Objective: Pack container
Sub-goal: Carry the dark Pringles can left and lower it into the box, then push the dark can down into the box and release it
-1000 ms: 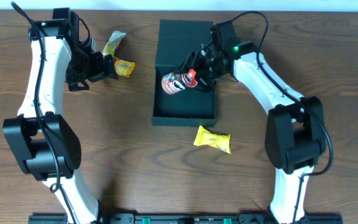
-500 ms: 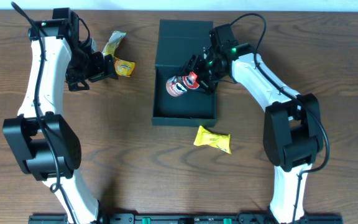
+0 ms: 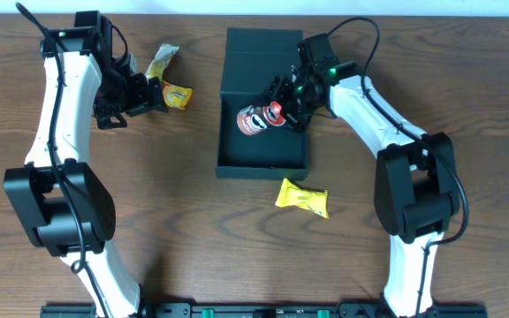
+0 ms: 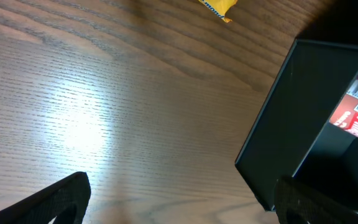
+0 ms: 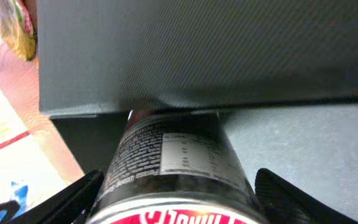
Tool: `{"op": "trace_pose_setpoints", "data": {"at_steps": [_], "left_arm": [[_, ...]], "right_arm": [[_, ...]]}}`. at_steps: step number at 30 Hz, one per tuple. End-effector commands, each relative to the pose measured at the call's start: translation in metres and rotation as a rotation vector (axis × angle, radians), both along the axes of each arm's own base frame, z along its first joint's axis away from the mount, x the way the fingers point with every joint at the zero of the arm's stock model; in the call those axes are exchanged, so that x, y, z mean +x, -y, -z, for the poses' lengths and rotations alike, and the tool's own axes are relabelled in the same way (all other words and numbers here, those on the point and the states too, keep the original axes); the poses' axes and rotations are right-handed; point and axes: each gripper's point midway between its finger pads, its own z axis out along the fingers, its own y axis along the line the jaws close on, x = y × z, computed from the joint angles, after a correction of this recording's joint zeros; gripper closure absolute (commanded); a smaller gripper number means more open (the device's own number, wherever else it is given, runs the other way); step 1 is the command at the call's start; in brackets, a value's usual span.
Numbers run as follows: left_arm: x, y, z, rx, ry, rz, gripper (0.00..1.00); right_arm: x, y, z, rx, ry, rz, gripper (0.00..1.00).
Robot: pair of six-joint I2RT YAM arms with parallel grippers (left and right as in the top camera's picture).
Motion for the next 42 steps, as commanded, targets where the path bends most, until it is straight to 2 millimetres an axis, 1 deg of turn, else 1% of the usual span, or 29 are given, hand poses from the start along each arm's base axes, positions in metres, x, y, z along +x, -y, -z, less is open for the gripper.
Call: {"op": "trace_pose_setpoints", "data": {"at_steps": [1, 11, 14, 16, 19, 22, 24, 27, 30, 31, 32, 33, 34, 35, 36, 37, 39, 42], "left_arm": [[0.003, 0.0, -0.007, 0.005, 0.021, -0.002, 0.04], [0.005, 0.0, -0.007, 0.005, 0.029, -0.002, 0.05], [0.005, 0.0, -0.007, 0.006, 0.031, -0.002, 0.05], [0.006, 0.0, -0.007, 0.006, 0.035, -0.002, 0.05], [0.009, 0.0, -0.007, 0.007, 0.045, -0.002, 0.05], [0.01, 0.0, -0.008, 0.007, 0.051, -0.002, 0.05], [0.01, 0.0, -0.008, 0.007, 0.051, -0.002, 0.05], [0.01, 0.0, -0.007, 0.007, 0.051, -0.002, 0.04], [0.009, 0.0, -0.007, 0.006, 0.046, -0.003, 0.05], [0.008, 0.0, -0.007, 0.006, 0.043, -0.003, 0.05], [0.008, 0.0, -0.007, 0.005, 0.041, -0.004, 0.05], [0.007, 0.0, -0.007, 0.005, 0.038, -0.011, 0.05], [0.007, 0.0, -0.007, 0.003, 0.033, -0.026, 0.05], [0.007, 0.0, -0.007, 0.002, 0.032, -0.033, 0.05], [0.008, 0.0, -0.007, 0.002, 0.031, -0.04, 0.05], [0.008, 0.0, -0.007, 0.001, 0.029, -0.048, 0.05], [0.007, 0.0, -0.007, 0.0, 0.027, -0.054, 0.05], [0.005, 0.0, -0.007, -0.004, 0.01, -0.077, 0.04]], "right_arm": [[0.007, 0.02, 0.014, -0.05, -0.005, 0.034, 0.22], [0.023, 0.056, 0.016, -0.067, 0.0, 0.108, 0.21], [0.025, 0.061, 0.015, -0.062, -0.001, 0.12, 0.21], [0.026, 0.057, 0.009, -0.012, -0.01, 0.122, 0.2], [0.029, 0.043, -0.003, 0.086, -0.002, 0.104, 0.2], [0.033, 0.033, -0.013, 0.158, 0.008, 0.1, 0.2], [0.037, 0.03, -0.018, 0.181, 0.014, 0.107, 0.21], [0.046, 0.041, -0.026, 0.177, 0.049, 0.129, 0.24], [0.053, 0.046, -0.043, 0.23, 0.083, 0.108, 0.33], [0.053, 0.047, -0.053, 0.266, 0.097, 0.084, 0.39], [0.053, 0.048, -0.061, 0.294, 0.108, 0.065, 0.46], [0.051, 0.047, -0.067, 0.317, 0.114, 0.046, 0.61], [0.049, 0.047, -0.075, 0.349, 0.124, 0.018, 0.78], [0.047, 0.046, -0.078, 0.367, 0.127, 0.001, 0.93], [0.043, 0.045, -0.081, 0.388, 0.124, -0.02, 0.98], [0.038, 0.043, -0.082, 0.405, 0.117, -0.043, 0.98], [0.025, 0.04, -0.078, 0.403, 0.088, -0.081, 0.98], [0.002, 0.037, -0.061, 0.318, 0.046, -0.142, 0.98]]}}
